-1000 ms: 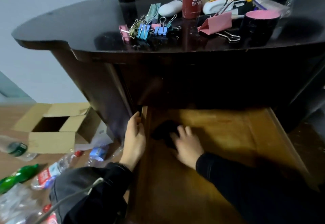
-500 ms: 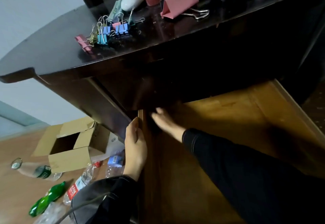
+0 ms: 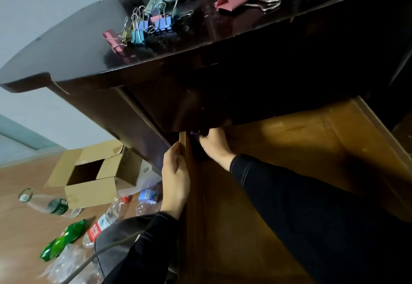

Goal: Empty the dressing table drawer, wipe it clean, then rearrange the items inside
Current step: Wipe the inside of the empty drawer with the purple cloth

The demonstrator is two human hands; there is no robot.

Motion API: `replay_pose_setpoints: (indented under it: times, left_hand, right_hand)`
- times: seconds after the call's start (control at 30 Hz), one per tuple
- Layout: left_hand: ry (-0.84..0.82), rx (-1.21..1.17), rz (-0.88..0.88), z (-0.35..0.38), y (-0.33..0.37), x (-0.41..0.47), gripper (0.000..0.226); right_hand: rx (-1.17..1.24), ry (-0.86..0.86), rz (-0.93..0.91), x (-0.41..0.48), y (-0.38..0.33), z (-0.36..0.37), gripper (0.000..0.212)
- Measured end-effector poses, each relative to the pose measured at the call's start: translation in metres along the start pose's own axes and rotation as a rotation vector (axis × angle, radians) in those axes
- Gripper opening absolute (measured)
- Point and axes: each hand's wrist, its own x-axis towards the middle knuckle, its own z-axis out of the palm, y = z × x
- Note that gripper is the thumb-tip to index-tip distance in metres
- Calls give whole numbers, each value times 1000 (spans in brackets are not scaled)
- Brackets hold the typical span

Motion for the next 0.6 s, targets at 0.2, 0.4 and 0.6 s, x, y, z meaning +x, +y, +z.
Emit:
replay_pose_setpoints:
  times: [0.2, 0.4, 0.6]
  left_hand:
    - [28, -17, -9, 0, -4, 1, 38]
    - [41, 19, 29, 0, -1, 2, 37]
    - [37, 73, 45, 0, -3, 1, 39]
  right_hand:
    - [-75, -414, -144, -157, 41, -22, 59]
    - [-146, -250, -169, -75, 22, -13, 48]
    - [-318, -161, -71, -48, 20, -3, 40]
